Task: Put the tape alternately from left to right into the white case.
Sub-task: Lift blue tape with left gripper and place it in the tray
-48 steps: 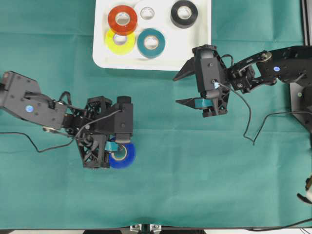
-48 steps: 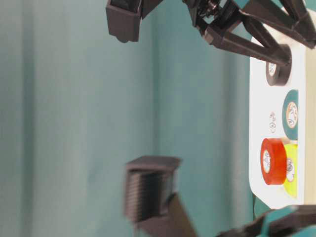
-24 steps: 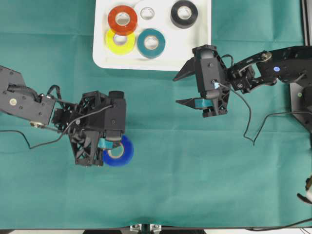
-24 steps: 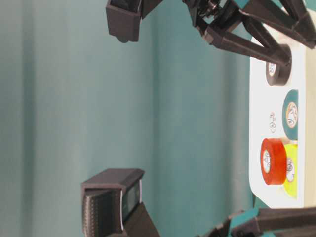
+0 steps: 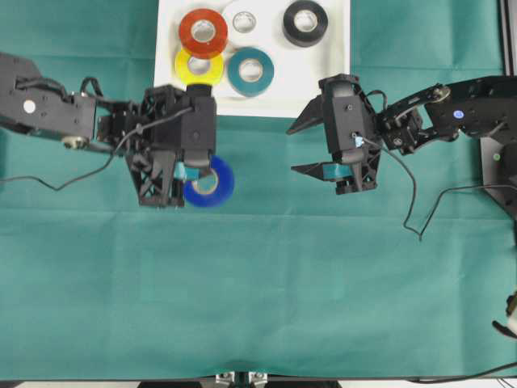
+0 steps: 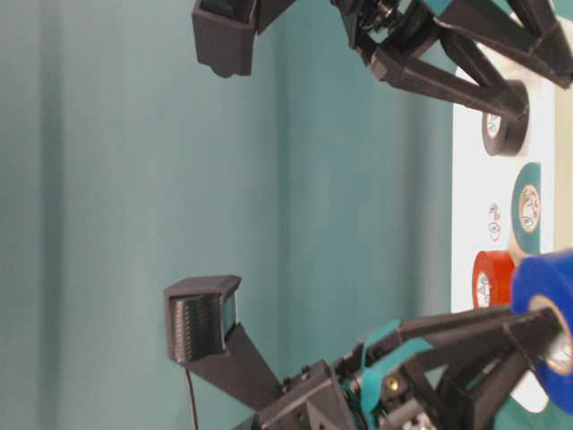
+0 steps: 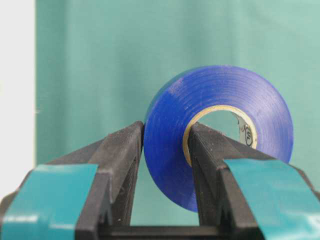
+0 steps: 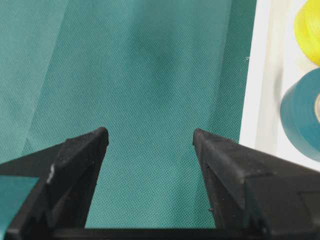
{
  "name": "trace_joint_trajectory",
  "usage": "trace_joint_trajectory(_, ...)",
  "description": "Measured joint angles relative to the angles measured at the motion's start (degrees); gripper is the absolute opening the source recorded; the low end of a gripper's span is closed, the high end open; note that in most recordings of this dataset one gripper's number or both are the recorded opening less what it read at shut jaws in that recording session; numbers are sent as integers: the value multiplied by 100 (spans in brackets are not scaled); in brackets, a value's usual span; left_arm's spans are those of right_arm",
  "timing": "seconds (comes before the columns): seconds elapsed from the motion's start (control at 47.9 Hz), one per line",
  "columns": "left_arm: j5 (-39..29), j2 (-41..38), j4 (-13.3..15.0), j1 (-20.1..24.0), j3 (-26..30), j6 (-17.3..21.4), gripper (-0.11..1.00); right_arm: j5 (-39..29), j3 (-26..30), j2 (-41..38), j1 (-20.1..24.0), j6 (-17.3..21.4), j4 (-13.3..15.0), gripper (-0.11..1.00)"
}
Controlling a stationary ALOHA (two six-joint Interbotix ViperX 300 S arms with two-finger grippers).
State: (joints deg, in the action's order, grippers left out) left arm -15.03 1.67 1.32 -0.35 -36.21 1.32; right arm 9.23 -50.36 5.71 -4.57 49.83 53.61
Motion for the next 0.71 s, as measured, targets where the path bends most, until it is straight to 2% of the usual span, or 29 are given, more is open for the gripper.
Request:
trace_joint_trajectory(0.271, 9, 0, 0, 606, -9, 334, -3, 0, 9, 0, 0, 0, 0, 76)
trace_joint_trajectory(0.522, 9, 0, 0, 1187, 0, 835, -3, 0, 18, 0, 0, 0, 0, 76)
trace_joint_trajectory(0.71, 70, -9, 0, 1362, 97, 1055, -3, 0, 18, 0, 0, 0, 0, 76)
